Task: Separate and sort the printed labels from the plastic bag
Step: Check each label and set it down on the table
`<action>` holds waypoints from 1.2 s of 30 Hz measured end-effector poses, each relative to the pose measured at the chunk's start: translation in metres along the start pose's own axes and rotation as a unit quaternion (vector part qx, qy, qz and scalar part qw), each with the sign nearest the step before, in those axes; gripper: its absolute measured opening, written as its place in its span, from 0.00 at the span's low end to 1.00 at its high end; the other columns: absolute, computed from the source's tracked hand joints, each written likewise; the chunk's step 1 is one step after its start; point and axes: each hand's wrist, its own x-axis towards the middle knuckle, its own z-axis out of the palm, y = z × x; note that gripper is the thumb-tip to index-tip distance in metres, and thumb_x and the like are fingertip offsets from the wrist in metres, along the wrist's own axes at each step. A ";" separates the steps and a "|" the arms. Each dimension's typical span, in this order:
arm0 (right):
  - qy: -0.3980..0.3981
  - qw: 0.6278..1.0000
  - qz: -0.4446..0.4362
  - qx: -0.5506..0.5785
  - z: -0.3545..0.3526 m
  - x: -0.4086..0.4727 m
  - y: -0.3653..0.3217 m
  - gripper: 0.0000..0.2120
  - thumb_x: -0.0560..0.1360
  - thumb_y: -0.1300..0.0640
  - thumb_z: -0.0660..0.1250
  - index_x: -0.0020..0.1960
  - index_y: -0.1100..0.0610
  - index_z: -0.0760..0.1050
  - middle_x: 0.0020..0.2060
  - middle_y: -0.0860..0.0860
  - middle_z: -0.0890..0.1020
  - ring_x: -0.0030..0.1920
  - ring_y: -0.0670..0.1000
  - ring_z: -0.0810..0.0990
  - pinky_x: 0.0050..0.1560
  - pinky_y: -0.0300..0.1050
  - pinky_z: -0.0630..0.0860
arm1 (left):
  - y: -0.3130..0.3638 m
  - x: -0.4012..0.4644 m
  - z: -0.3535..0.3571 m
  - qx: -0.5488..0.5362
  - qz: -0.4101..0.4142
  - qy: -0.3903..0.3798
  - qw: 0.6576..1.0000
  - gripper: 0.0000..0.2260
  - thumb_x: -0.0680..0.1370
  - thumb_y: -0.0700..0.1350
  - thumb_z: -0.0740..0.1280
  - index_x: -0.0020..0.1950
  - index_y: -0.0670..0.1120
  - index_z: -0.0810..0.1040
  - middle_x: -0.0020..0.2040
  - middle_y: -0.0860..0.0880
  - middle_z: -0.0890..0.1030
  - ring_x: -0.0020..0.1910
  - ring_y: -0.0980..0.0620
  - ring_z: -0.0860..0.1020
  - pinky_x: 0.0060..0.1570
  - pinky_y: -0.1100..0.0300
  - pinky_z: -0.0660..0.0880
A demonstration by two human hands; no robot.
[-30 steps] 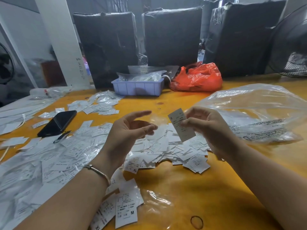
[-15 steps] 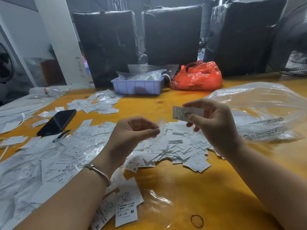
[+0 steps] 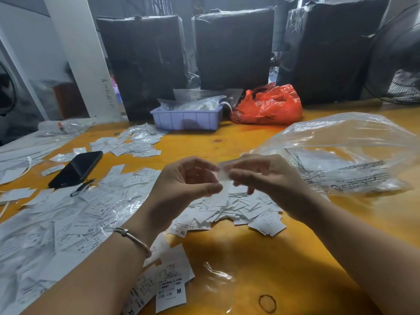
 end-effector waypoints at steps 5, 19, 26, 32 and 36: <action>0.023 0.998 -0.047 -0.028 0.005 0.002 0.000 0.10 0.69 0.57 0.73 0.44 0.65 0.83 0.39 0.59 0.84 0.39 0.58 0.81 0.43 0.60 0.77 | 0.002 0.000 0.002 0.016 -0.016 -0.046 0.999 0.11 0.67 0.35 0.76 0.46 0.37 0.79 0.39 0.41 0.84 0.39 0.47 0.82 0.41 0.58 0.80; 0.189 0.978 -0.083 -0.006 -0.011 0.001 -0.007 0.23 0.72 0.68 0.70 0.64 0.53 0.72 0.46 0.52 0.83 0.36 0.46 0.83 0.38 0.37 0.80 | -0.005 0.001 0.000 0.123 0.043 0.008 0.991 0.06 0.70 0.40 0.74 0.45 0.39 0.83 0.37 0.45 0.85 0.36 0.48 0.85 0.37 0.59 0.81; 0.145 0.979 -0.143 -0.014 -0.002 -0.005 -0.020 0.03 0.68 0.70 0.73 0.39 0.66 0.79 0.33 0.58 0.83 0.31 0.52 0.83 0.33 0.49 0.80 | -0.006 0.000 0.002 0.186 0.094 0.025 0.978 0.08 0.68 0.43 0.75 0.44 0.40 0.84 0.36 0.49 0.85 0.35 0.52 0.84 0.38 0.61 0.81; 0.137 0.979 -0.151 -0.021 -0.003 -0.007 -0.021 0.04 0.68 0.70 0.74 0.38 0.66 0.79 0.32 0.57 0.84 0.31 0.52 0.83 0.32 0.51 0.78 | -0.003 -0.001 0.003 0.190 0.107 0.026 0.976 0.13 0.67 0.47 0.74 0.44 0.38 0.83 0.36 0.48 0.85 0.34 0.53 0.84 0.38 0.61 0.81; 0.128 0.982 -0.141 -0.016 -0.001 -0.007 -0.022 0.04 0.68 0.69 0.74 0.38 0.64 0.79 0.32 0.58 0.84 0.31 0.53 0.83 0.32 0.52 0.78 | -0.004 -0.001 0.003 0.189 0.108 0.025 0.976 0.11 0.67 0.47 0.74 0.43 0.40 0.83 0.37 0.49 0.85 0.34 0.55 0.84 0.37 0.65 0.80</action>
